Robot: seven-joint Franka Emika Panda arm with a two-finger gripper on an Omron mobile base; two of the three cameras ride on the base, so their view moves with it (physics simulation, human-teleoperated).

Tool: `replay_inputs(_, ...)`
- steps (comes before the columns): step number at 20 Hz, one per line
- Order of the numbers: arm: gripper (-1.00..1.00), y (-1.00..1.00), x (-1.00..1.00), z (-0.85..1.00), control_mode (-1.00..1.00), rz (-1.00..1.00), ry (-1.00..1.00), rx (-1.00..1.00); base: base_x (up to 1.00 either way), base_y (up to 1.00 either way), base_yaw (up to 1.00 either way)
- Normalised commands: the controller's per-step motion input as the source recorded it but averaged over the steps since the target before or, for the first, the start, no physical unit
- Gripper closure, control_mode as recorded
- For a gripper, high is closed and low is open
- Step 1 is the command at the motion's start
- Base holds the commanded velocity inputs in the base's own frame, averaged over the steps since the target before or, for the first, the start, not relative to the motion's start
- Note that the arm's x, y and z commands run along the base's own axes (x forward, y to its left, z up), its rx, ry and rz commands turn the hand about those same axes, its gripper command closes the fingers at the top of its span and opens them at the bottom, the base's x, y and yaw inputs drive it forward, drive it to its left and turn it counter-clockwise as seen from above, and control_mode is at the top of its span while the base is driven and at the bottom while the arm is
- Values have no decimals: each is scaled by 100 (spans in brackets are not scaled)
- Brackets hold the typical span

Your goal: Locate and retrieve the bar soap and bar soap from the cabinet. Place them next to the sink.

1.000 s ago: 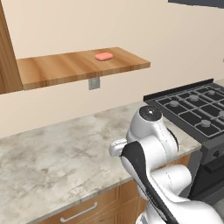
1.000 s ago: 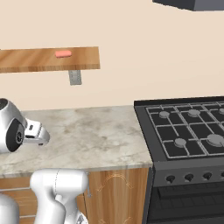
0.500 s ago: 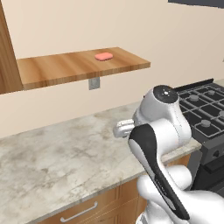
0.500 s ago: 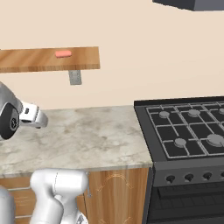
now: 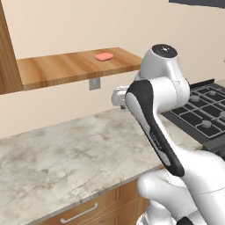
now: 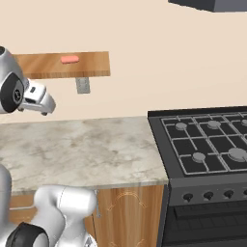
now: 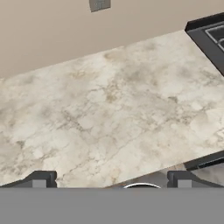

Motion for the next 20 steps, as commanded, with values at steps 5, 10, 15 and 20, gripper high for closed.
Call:
replay_inputs(5, -100, 4, 29, 54, -100, -6, 1, -2, 0, 0, 0)
replay_inputs(10, -100, 2, 19, 52, -100, -3, -2, -9, 0, 0, 0)
replay_inputs(15, -100, 3, 45, 32, -100, -2, -10, -15, 0, 0, 0)
replay_inputs(20, -100, 8, 66, 33, -100, -6, -3, -14, 0, 0, 0)
